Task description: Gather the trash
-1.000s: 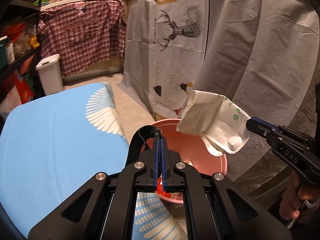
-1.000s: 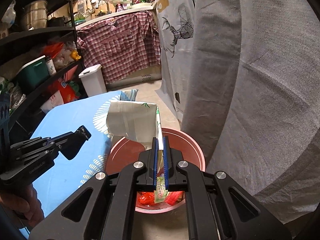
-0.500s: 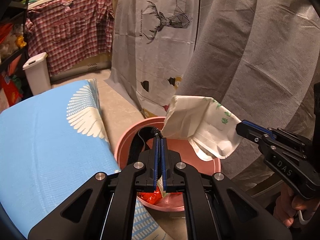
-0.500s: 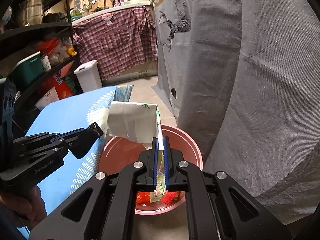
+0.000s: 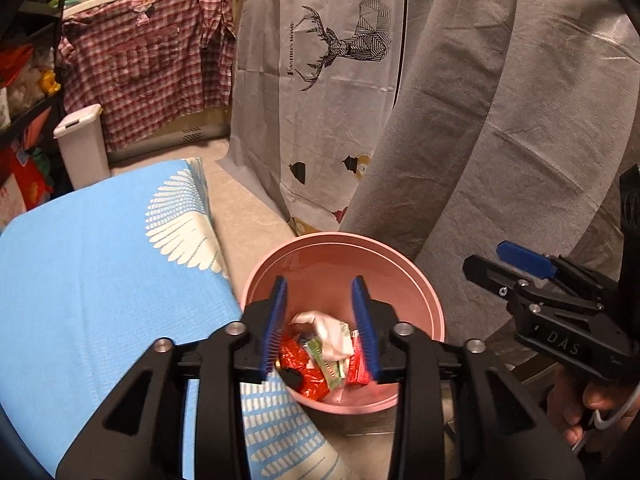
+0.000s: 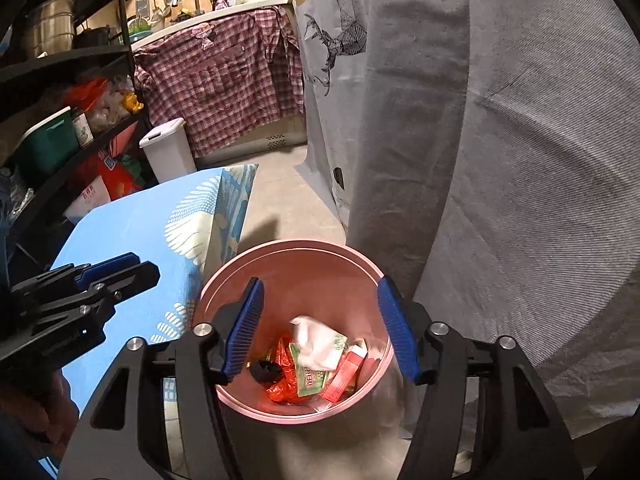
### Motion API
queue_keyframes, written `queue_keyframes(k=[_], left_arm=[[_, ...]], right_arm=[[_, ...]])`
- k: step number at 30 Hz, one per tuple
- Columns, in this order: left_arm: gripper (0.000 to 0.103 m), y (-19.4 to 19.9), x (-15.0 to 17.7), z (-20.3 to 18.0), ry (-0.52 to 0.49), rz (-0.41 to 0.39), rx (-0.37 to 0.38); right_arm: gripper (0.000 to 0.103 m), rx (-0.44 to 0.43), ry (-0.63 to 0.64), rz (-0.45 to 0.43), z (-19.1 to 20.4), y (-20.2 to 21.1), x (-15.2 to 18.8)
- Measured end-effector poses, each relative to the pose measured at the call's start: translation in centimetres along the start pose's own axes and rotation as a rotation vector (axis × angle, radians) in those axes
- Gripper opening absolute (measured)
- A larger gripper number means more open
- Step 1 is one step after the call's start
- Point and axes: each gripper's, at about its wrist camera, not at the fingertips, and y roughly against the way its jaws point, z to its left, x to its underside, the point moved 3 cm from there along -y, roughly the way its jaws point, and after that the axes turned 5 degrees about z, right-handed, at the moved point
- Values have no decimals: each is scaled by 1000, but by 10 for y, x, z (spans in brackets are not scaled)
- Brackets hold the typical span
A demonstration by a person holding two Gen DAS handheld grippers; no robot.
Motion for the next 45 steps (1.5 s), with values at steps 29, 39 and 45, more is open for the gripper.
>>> queue_keyframes(k=[29,39,45], left_arm=[[74,122,86,-3,182,-72,-197],[74,106,90,-8,146,-50,-207],[74,103,90,-6,163,-42,-200]], right_arm=[[83,132,76,-154,33,114,56],[83,126,67,-130,34,102,55],[83,126,63,-127,34,100,55]])
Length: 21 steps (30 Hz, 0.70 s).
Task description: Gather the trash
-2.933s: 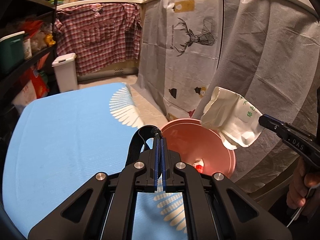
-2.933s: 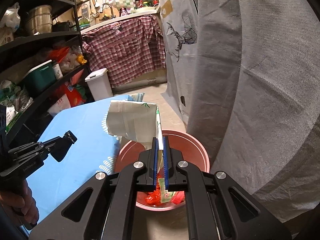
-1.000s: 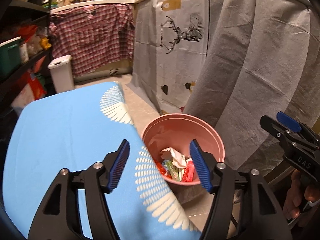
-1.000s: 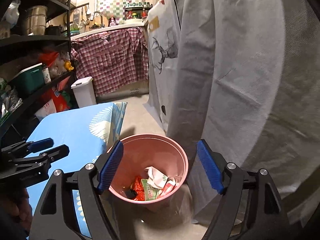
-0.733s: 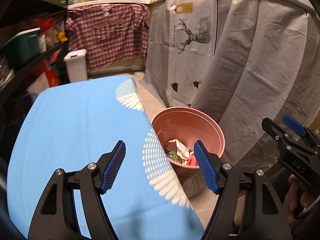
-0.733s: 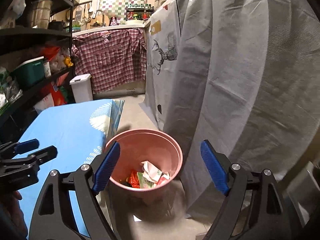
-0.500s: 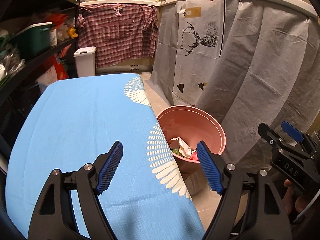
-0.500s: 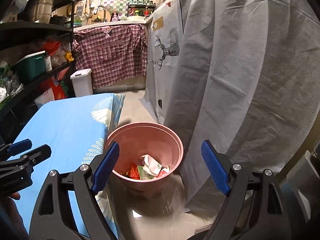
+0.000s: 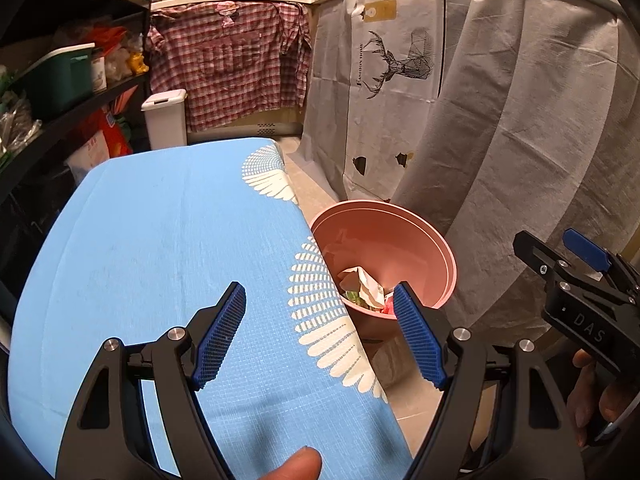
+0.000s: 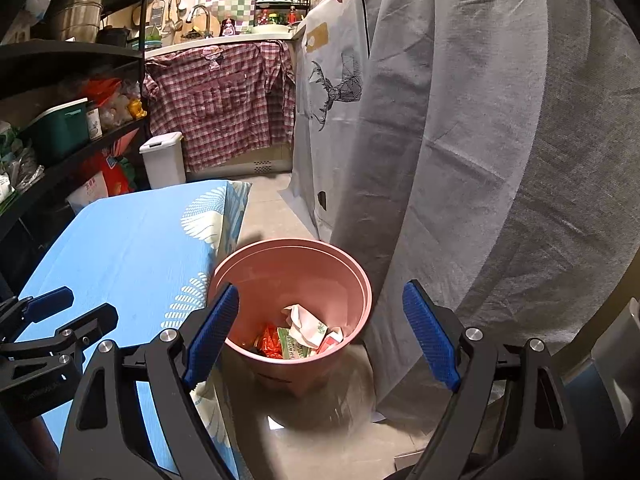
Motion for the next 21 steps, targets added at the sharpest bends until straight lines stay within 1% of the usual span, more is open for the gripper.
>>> queue_keyframes(k=[14,21], left_arm=[[74,-2,0,-1,3,2,3],[74,-1,-1,-6,-19,-4,9]], right_arm=[[83,-1,0,1,0,-2,1],[83,-1,-1,0,0,-2,1]])
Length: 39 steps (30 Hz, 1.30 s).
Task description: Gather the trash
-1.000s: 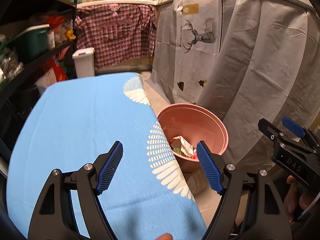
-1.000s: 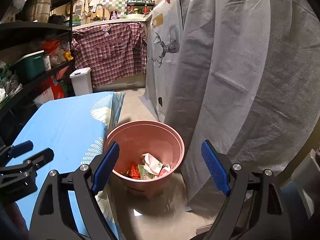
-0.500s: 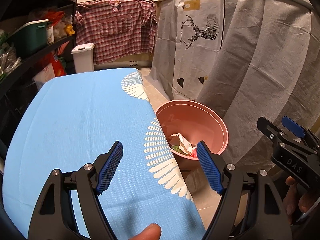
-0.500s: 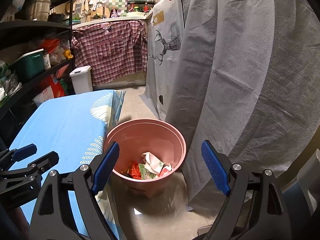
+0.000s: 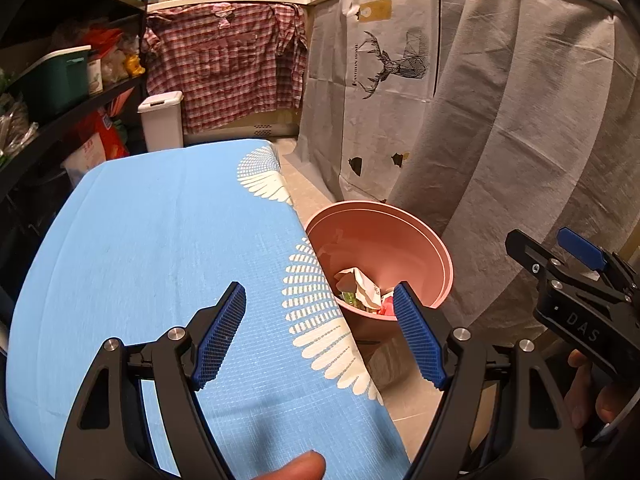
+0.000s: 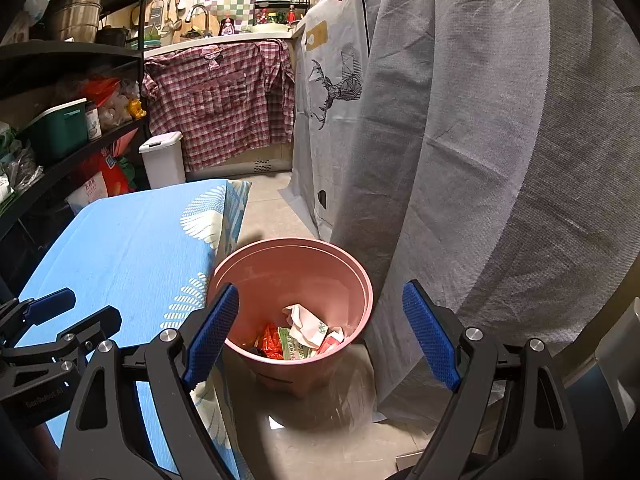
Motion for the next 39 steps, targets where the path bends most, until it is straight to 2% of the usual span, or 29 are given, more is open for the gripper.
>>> queue_keyframes(k=[30,39], left_arm=[[74,4,-3,-1,-20,-28,-7],[74,2,0,2,-11,-13,-7]], right_arm=[[83,-7,-7,-1,0,1,1],[83,-7,-7,-2,1,1,1]])
